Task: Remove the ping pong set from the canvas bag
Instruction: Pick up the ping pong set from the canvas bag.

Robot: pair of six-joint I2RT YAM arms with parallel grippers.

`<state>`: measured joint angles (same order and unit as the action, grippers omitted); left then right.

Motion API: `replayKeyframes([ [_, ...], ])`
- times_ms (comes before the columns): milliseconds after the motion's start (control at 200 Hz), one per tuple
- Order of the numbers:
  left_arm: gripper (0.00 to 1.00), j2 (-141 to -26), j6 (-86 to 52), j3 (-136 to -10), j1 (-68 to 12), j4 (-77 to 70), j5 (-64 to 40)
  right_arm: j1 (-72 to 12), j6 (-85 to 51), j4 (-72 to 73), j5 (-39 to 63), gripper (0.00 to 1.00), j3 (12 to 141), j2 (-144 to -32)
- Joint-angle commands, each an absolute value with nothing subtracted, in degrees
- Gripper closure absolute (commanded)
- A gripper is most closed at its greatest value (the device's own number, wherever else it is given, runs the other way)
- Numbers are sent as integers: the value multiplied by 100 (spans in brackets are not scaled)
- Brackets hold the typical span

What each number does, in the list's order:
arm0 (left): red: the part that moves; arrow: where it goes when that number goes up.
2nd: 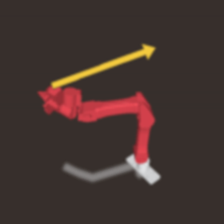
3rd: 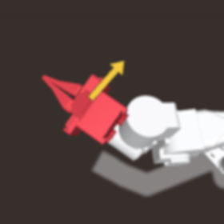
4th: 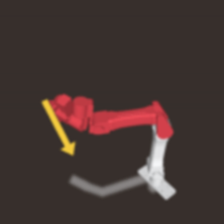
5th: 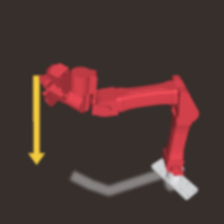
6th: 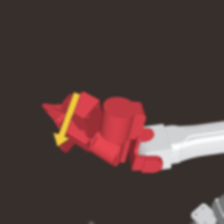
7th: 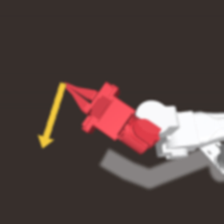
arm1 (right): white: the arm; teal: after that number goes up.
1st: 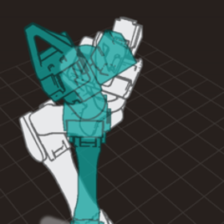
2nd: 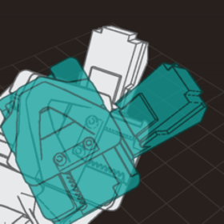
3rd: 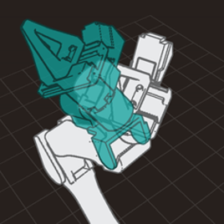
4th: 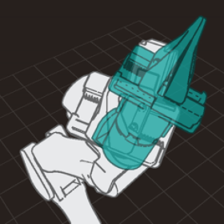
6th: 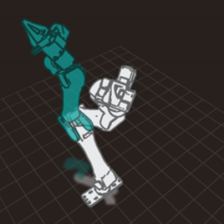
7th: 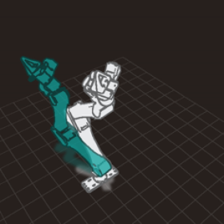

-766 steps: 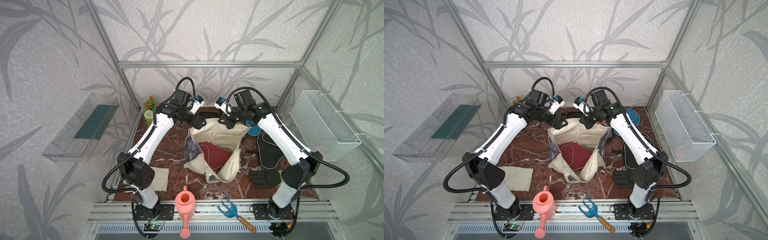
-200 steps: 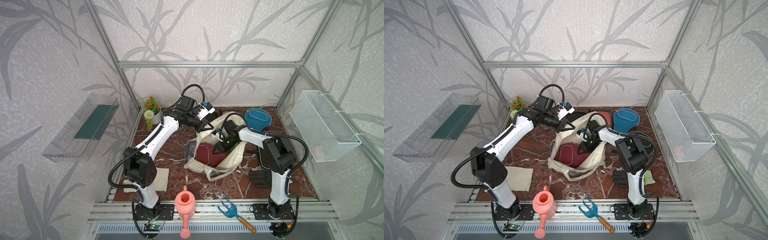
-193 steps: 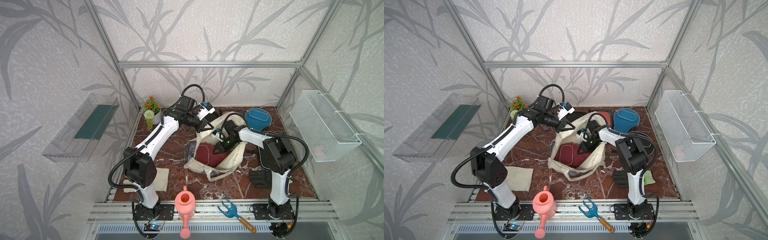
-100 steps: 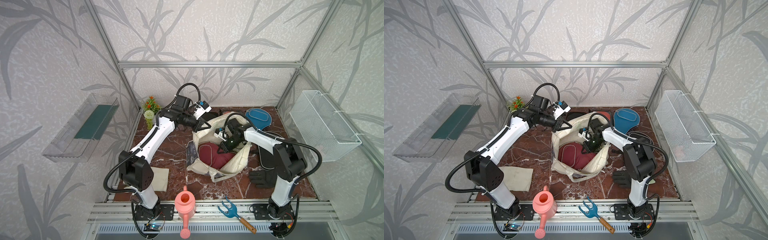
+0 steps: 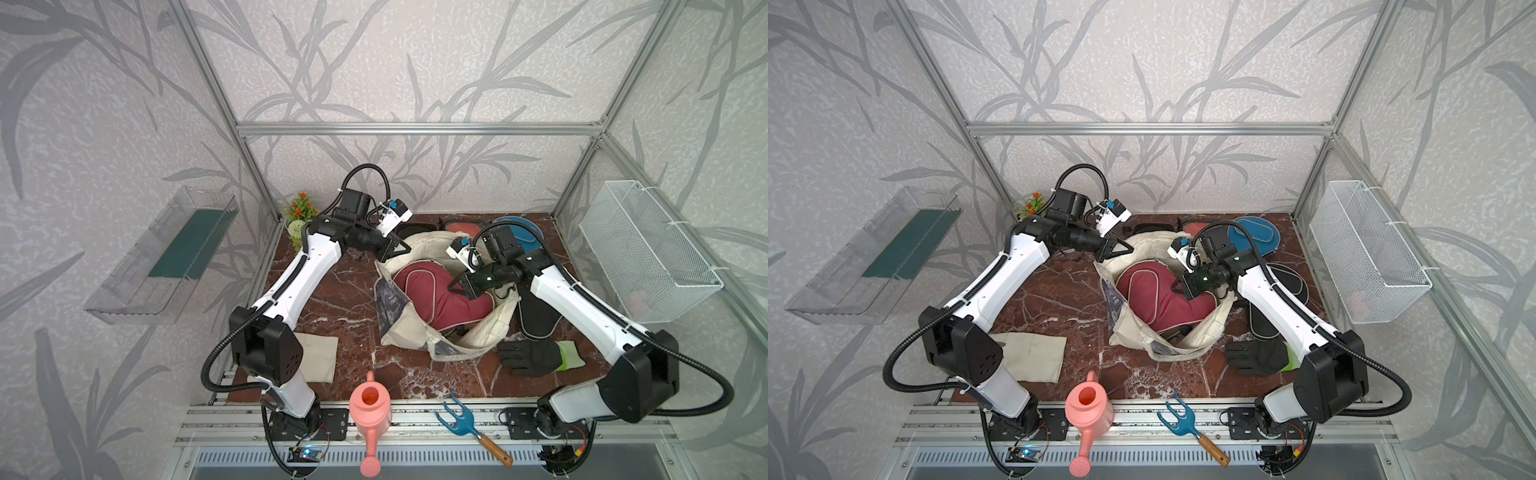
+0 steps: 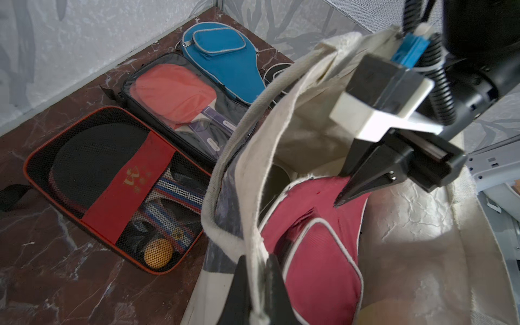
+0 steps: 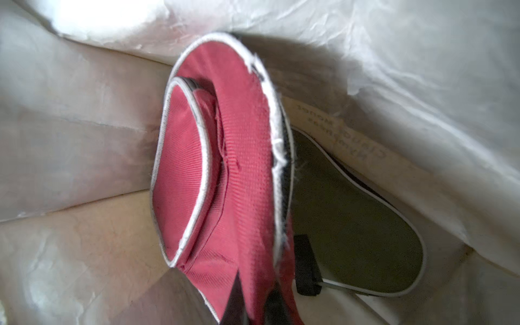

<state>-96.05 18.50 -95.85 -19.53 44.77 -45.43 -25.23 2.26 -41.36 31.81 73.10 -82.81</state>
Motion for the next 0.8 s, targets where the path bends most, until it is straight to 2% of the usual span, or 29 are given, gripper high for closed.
replayKeyframes([
  [0,100,-9390,2168,-9626,-1962,4768,-4057,-2503,50,-3843,3210,100,7570,-7857],
  [270,100,-9182,2307,-9725,-1963,4199,-2504,-2414,-669,-3408,3057,100,7664,-7531],
  [505,97,-9474,2226,-10188,-1976,4184,-2733,-2409,-1381,-2784,3007,100,7209,-7266],
  [660,84,-9536,2093,-10291,-1978,4098,-2821,-2417,-1540,-2751,2878,100,7273,-7208],
  [730,72,-9462,1992,-10284,-1978,4075,-2765,-2417,-1589,-2714,2827,100,7362,-7188],
  [795,52,-9342,1844,-10303,-1969,4092,-2638,-2408,-1600,-2723,2836,100,7514,-7181],
])
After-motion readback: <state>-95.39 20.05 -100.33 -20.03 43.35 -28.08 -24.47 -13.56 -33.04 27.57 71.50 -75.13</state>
